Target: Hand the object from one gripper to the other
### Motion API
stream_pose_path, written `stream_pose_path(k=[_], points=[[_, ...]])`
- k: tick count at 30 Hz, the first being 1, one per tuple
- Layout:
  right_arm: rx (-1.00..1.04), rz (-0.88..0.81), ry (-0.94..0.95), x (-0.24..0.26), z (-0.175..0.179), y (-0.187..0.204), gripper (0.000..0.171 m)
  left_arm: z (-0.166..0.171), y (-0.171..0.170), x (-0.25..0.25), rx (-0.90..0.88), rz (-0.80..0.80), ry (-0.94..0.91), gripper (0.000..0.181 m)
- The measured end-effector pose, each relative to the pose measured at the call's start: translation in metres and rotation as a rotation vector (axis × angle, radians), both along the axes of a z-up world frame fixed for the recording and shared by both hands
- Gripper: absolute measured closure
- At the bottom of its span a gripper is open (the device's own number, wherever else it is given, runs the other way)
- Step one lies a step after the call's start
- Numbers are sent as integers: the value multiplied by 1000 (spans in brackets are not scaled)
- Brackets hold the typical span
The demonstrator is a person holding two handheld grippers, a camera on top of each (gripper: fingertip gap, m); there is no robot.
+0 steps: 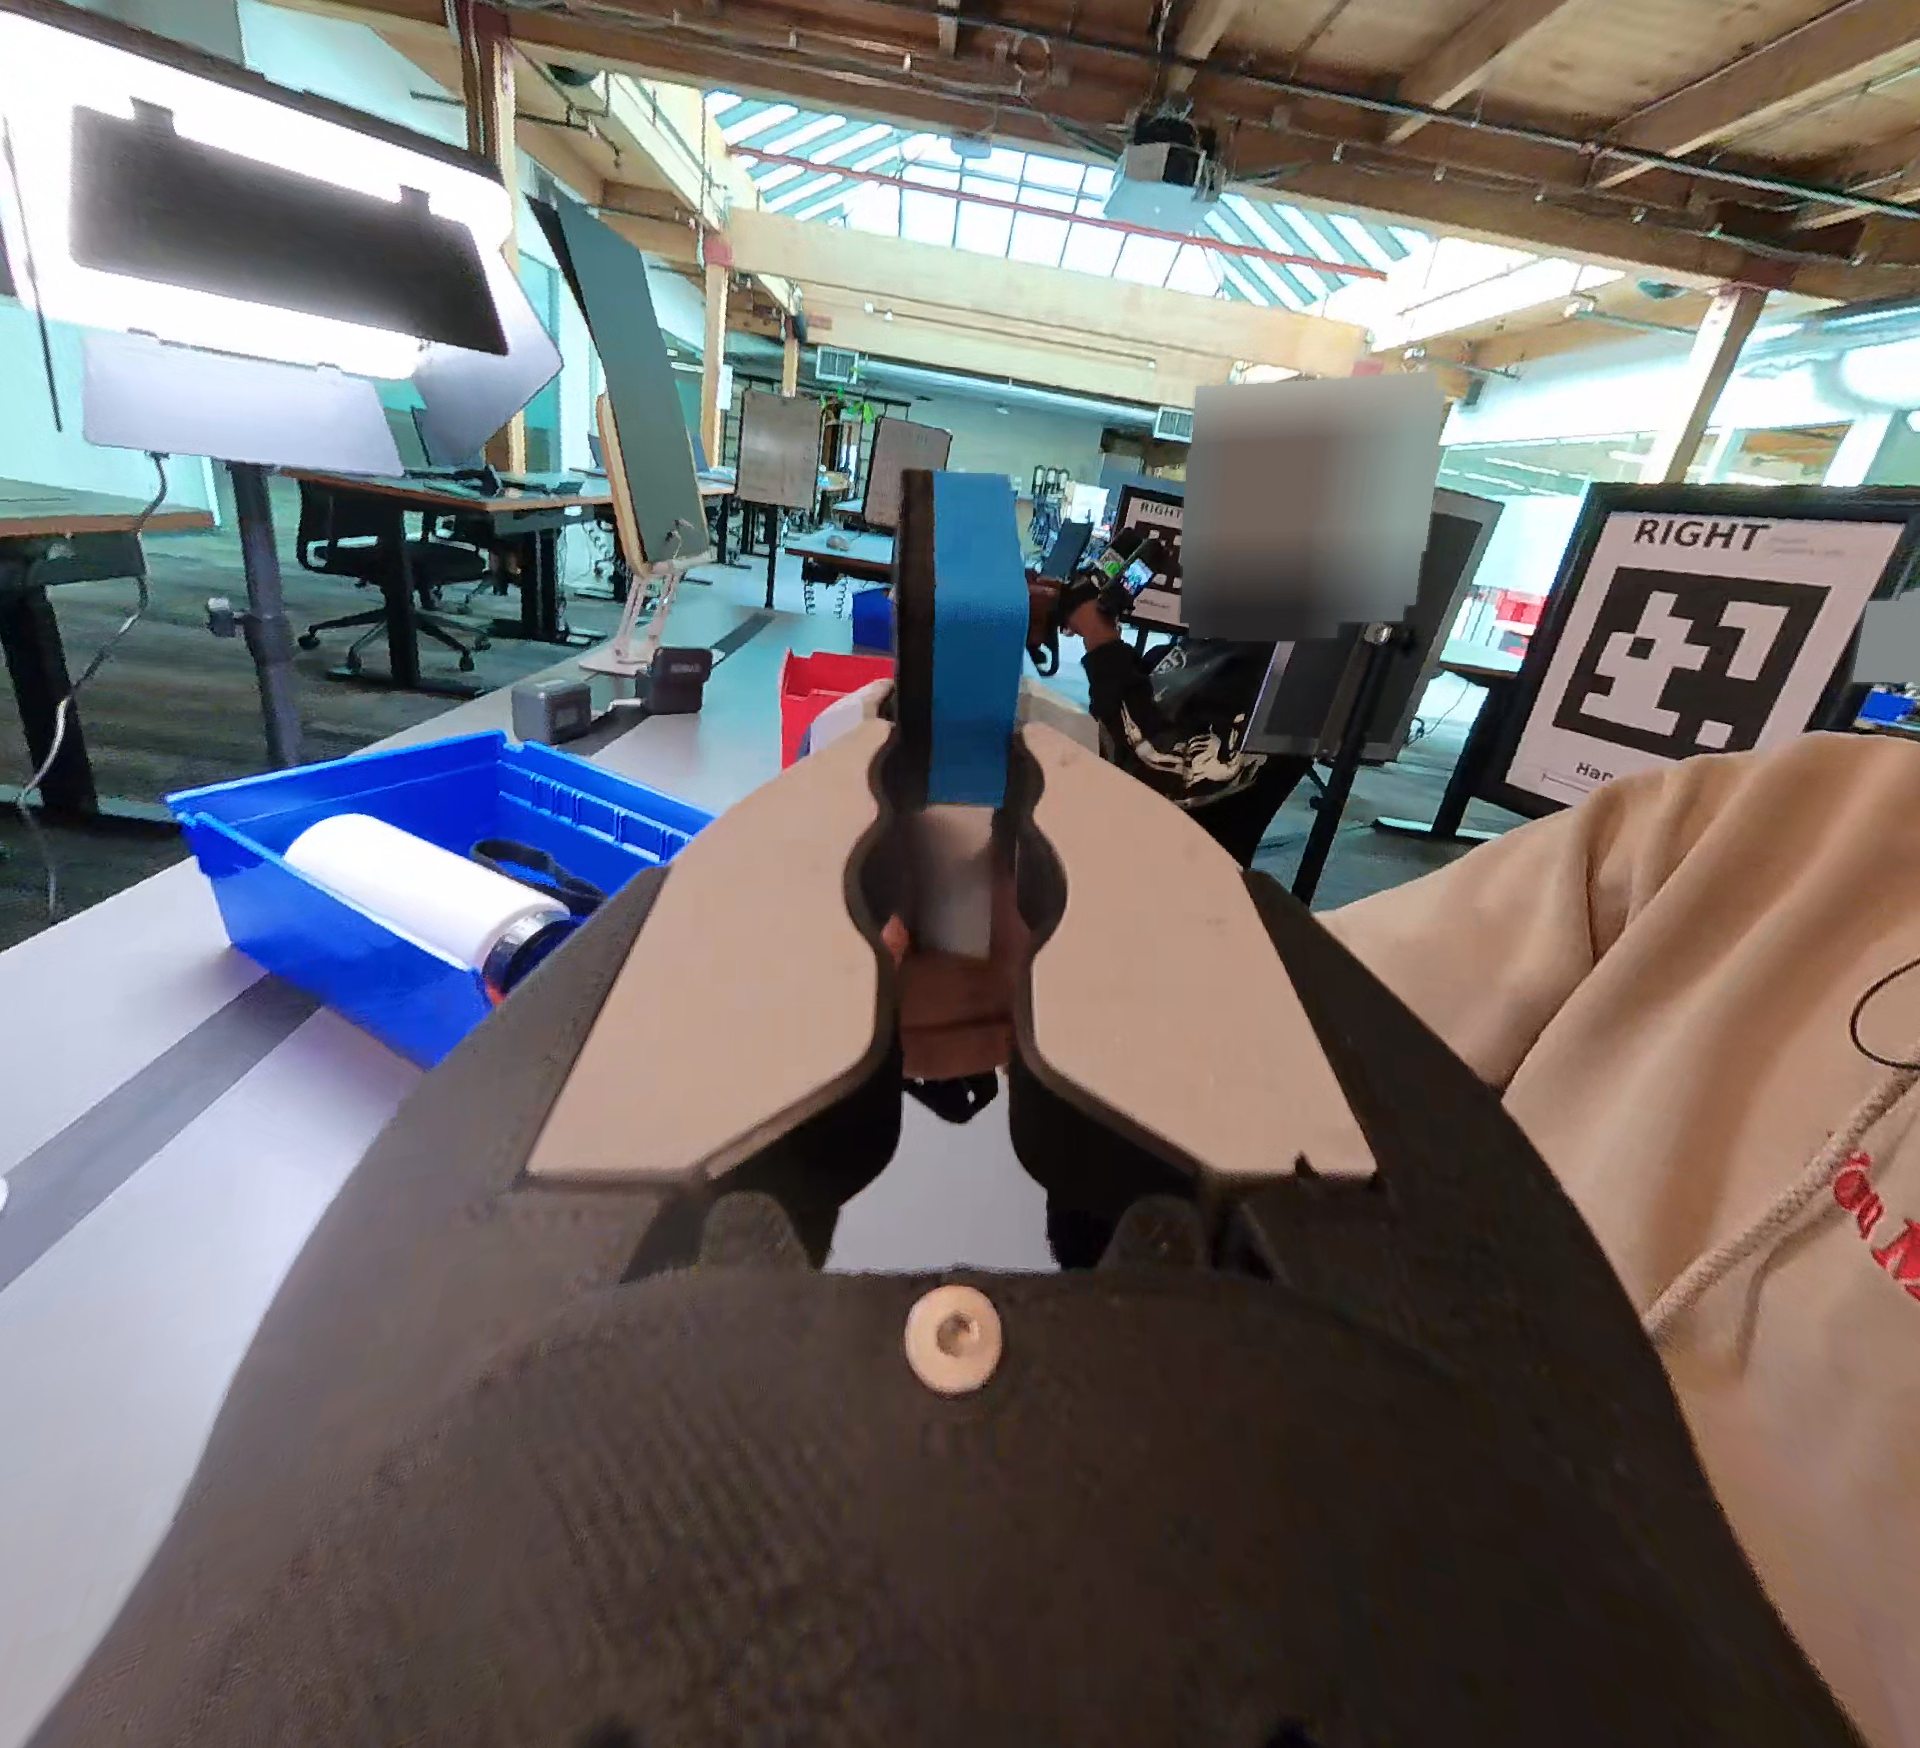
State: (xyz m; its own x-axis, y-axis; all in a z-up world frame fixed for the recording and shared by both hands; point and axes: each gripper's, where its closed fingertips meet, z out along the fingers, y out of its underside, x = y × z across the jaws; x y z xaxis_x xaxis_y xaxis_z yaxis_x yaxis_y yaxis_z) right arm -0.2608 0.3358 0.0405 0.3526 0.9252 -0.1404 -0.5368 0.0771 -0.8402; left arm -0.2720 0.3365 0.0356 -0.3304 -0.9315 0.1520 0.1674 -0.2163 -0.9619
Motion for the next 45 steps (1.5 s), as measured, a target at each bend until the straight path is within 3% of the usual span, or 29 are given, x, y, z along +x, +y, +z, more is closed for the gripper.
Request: stream_pose_path(k=[2,6,10,18,20,23,29,32,40,42,45], points=[[-11,-22,-48,-1,-4,4,148,0,3,-3,-7,3,5,173],[18,-29,-29,0,-2,1,149,-4,1,0,34,35,45,143],[0,-11,-73,-10,-11,2,148,-2,-1,5,38,50,14,159],[-4,-9,-303,-5,-21,1,138,-29,4,-8,137,70,282,159],[-5,-19,-438,-13,-37,0,147,-27,0,-7,138,54,277,159],[19,-45,-373,-13,-27,0,148,-16,1,-6,144,75,174,157],[34,13,-57,2,4,-9,148,0,-9,4,90,58,-22,149],[32,-19,-60,-8,-5,-4,148,3,-7,7,53,68,-56,158],[33,-22,-334,-5,-16,-8,141,-26,-11,-6,194,34,254,158],[16,3,-459,-17,-33,-11,148,-25,-13,-4,196,30,240,158],[36,7,-366,-16,-20,-14,149,-12,-14,-4,172,33,125,155]])
